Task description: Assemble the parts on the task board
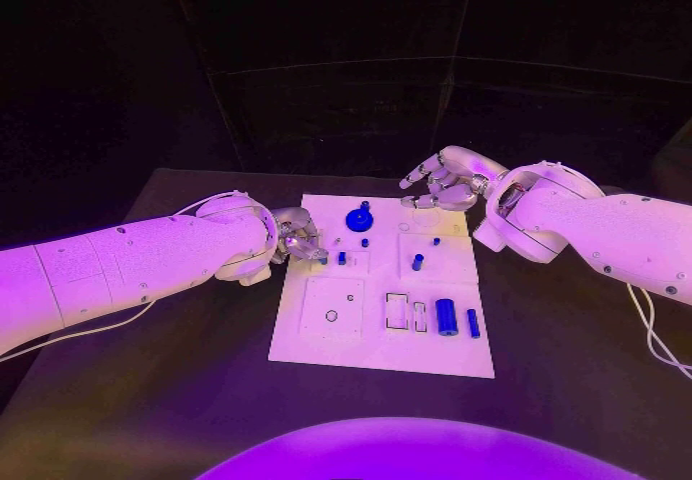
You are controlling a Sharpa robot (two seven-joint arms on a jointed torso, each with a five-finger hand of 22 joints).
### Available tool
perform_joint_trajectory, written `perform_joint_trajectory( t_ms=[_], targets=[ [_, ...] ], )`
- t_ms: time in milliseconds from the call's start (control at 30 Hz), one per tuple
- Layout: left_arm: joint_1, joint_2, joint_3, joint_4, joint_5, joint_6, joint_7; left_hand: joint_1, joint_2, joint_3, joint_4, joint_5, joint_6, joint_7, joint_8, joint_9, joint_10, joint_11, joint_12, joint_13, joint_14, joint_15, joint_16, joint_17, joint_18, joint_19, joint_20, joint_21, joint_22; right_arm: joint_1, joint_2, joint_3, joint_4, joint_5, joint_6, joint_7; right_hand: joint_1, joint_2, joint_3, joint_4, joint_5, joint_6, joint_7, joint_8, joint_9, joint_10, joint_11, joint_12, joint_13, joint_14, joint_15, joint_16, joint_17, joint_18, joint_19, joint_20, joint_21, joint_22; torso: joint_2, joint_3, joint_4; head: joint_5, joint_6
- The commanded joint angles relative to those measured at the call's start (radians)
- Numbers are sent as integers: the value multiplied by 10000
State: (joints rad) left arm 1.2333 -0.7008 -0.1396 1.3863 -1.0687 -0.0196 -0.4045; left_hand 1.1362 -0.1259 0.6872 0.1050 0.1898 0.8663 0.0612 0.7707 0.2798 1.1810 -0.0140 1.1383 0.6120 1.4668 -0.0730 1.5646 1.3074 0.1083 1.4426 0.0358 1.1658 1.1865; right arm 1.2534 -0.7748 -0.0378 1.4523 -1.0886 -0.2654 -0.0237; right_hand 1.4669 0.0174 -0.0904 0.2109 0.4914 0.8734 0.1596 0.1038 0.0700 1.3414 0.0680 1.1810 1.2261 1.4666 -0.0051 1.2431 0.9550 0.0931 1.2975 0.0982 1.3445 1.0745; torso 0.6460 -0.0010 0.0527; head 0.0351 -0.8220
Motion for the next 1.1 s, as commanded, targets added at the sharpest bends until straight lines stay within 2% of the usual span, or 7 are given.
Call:
perform_joint_trajectory(
  t_ms=[33, 167, 767, 1100],
  targets=[
    [-16, 16, -17, 6, -57, 435, -313, 60, -3, 1427, -1437, 32, 79, 0, 39, 10, 57, -39, 24, 10, 992, -85, -11, 2421, -74, -10, -94, -7, -9, 17, 5, 5, 25, 14, 0, 72, 23, 1, 32, 26, 55, 71, 11, 49, -14, 1, -14, -23, -12, 73, -89, -12, -14, 64, 29, -35, -44, -2, 4, 2, 0, -1, -11],
    [-16, 19, -17, 4, -57, 465, -393, 55, -4, 1428, -1440, 34, 81, 1, 36, 5, 67, -39, 31, 27, 993, -85, -9, 2427, -77, -5, -95, 4, 3, 17, 7, 5, 23, 14, -4, 78, 27, -4, 38, 32, 77, 72, 11, 49, -14, -3, -15, -27, -17, 71, -89, -20, -22, 68, 18, -35, -54, -20, -2, 1, 4, -32, -16],
    [-14, 99, -17, -68, -56, 436, -508, -7, -27, 1398, -1441, 40, 113, -4, 33, -24, 160, -41, 96, 161, 1000, -86, 1, 2454, -78, -3, -97, -4, 0, 16, 22, 5, 12, 14, -17, 85, 24, -8, 37, 36, 82, 73, 11, 49, -14, -8, -14, -34, -24, 67, -89, -32, -42, 70, 13, -35, -59, -29, 0, 3, -4, 9, -27],
    [-13, 216, -17, -197, -55, 599, -518, -463, 108, 996, -1193, 17, 322, -119, 22, -187, 557, -122, 383, 753, 1014, -142, 24, 2520, -90, 34, -136, 27, 68, 16, 25, 5, 19, 15, -10, 78, 24, -8, 37, 36, 82, 73, 11, 49, -14, -8, -14, -34, -24, 67, -89, -32, -42, 70, 13, -35, -59, -29, 2, 6, -10, -10, -43]
  ],
)
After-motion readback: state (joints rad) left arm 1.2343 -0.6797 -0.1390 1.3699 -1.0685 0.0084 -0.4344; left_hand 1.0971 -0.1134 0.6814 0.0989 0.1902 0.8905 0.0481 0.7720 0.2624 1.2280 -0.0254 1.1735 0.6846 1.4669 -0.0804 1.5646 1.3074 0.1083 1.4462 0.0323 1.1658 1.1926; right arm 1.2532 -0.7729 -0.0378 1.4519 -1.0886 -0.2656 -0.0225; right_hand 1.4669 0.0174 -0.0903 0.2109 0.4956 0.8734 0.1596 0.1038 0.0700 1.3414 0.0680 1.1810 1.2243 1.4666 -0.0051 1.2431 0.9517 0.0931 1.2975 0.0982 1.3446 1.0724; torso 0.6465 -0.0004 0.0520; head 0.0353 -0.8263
